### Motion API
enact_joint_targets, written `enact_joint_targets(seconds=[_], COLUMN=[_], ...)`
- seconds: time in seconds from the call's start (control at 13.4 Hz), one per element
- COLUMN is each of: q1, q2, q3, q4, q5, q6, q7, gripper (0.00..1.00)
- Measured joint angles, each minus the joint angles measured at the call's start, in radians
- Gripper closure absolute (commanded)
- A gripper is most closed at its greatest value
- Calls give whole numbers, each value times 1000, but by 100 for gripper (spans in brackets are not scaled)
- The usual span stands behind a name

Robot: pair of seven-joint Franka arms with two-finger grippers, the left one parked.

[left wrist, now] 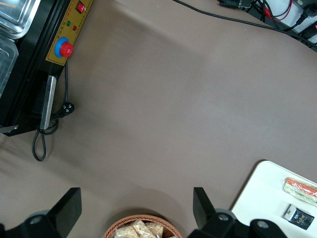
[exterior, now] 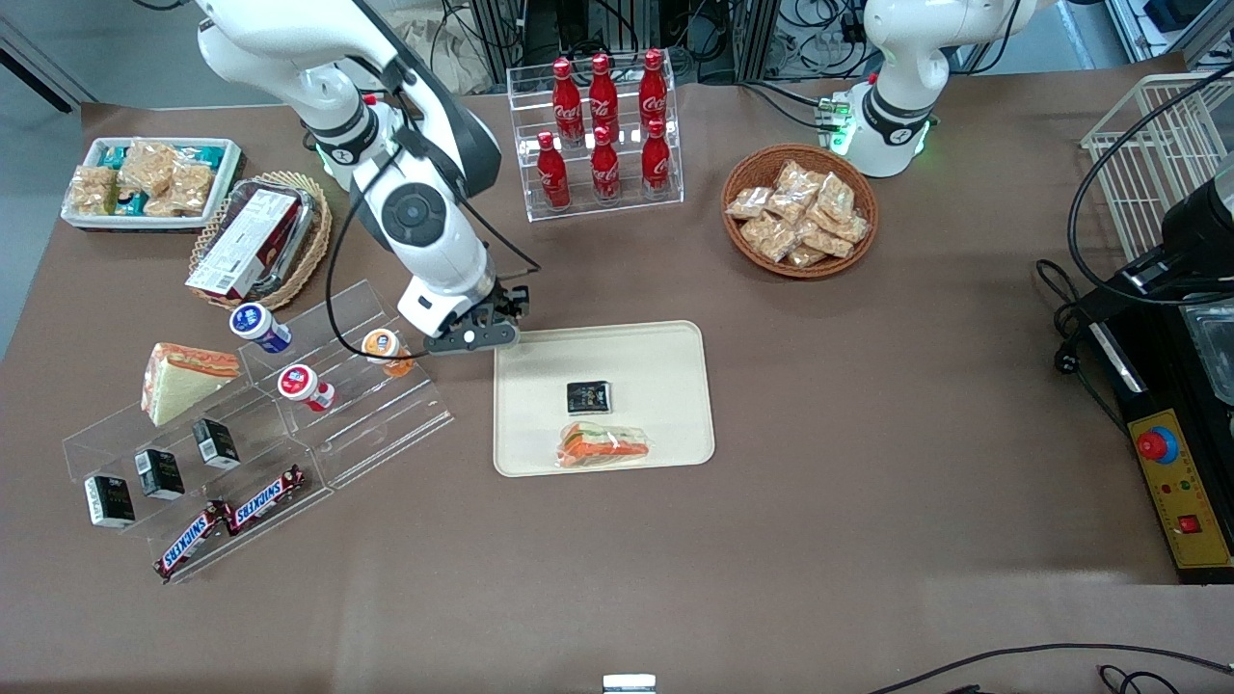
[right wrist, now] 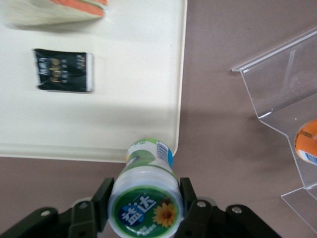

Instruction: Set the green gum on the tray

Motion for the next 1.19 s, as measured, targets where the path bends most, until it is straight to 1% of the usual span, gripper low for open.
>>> enact_joint_targets(seconds=[0.15, 1.19], q1=[0, 0], q2=[43, 240], q3=[-1, -11], q4=[4, 140], q5=[-16, -17], q6=[11, 50], q7=[14, 26], gripper=[82, 82])
